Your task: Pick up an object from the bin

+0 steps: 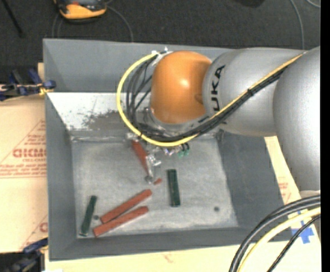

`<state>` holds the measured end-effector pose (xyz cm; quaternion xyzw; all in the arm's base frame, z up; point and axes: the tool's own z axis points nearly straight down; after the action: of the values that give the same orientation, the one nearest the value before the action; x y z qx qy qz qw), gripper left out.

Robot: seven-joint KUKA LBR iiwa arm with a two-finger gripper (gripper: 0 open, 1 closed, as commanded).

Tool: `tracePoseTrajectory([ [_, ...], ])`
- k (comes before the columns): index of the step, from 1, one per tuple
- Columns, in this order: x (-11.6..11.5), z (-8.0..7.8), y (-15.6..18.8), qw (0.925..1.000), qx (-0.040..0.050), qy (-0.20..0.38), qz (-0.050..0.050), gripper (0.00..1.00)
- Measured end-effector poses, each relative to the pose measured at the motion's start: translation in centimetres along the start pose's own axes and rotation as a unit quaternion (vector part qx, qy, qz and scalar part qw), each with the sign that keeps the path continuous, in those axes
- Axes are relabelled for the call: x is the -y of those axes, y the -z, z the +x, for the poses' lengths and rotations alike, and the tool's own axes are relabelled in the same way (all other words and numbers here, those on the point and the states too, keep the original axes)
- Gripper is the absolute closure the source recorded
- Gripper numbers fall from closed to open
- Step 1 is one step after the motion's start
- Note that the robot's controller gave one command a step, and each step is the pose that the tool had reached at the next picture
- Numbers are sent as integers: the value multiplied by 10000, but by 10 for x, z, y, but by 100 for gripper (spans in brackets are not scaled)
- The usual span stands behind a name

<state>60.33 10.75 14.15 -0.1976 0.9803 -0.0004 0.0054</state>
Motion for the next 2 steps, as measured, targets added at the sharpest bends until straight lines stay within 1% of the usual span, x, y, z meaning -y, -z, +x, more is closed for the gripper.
tracePoseTrajectory([
  [1,-7,13,-30,9947,-55,1022,-20,0],
  [2,-15,31,-49,9949,-26,1013,-22,0],
])
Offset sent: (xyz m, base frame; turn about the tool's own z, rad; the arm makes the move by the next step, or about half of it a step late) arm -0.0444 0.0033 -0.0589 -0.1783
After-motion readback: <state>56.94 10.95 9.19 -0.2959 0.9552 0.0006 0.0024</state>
